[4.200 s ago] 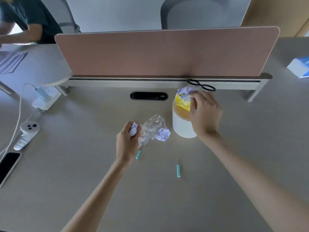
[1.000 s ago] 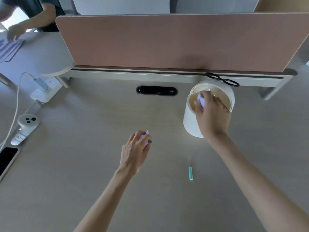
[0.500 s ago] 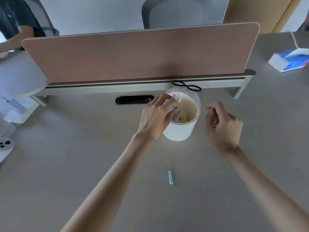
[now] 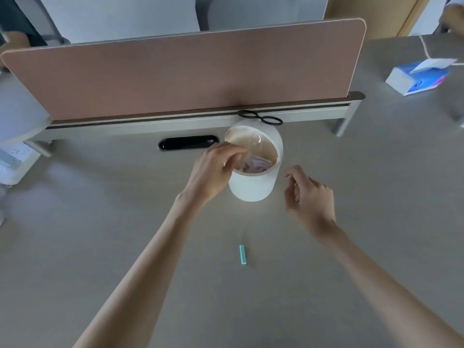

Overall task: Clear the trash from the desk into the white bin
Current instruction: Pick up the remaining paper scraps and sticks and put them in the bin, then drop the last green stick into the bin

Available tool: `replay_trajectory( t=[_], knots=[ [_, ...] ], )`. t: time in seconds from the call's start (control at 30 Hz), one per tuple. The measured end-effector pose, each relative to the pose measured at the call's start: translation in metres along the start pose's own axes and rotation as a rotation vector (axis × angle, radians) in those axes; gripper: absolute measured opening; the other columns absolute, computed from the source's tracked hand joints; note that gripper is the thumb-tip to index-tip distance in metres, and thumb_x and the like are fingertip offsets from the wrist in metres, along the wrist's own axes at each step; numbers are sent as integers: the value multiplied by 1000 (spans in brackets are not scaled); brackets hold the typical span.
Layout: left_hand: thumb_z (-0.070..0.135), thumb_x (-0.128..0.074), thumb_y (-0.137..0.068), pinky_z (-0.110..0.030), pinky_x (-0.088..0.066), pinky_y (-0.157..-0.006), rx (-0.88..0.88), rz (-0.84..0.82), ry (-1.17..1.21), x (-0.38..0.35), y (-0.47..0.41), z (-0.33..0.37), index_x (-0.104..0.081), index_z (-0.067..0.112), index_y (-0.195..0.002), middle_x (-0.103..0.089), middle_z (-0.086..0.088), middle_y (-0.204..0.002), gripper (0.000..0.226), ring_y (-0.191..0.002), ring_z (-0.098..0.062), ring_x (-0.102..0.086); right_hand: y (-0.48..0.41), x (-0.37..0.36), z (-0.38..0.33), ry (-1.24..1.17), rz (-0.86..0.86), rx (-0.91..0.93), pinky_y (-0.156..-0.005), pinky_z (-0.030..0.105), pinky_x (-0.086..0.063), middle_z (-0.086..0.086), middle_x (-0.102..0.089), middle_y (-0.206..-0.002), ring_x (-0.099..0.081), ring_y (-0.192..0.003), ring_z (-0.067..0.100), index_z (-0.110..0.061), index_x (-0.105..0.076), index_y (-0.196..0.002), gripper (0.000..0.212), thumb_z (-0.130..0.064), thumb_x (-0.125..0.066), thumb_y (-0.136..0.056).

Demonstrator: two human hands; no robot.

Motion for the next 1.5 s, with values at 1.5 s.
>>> replay_trajectory(
  t=[1.5],
  knots=[
    [21, -50, -97, -35, -55, -81, 495, -151, 98, 23, 139, -102, -71, 32, -97, -74, 16, -92, 23, -84, -2, -70, -62, -53, -54, 177, -148, 47, -61, 33, -41, 6, -64, -106, -60, -87, 33, -9, -52, -103, 21, -5, -61, -84]
  ],
)
Point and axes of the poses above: each hand's wrist, its own y-axis away from the middle knuckle, its own x-axis out of the back of the hand, z = x × y, the point moved 9 cm from there along -y, towards the middle knuckle
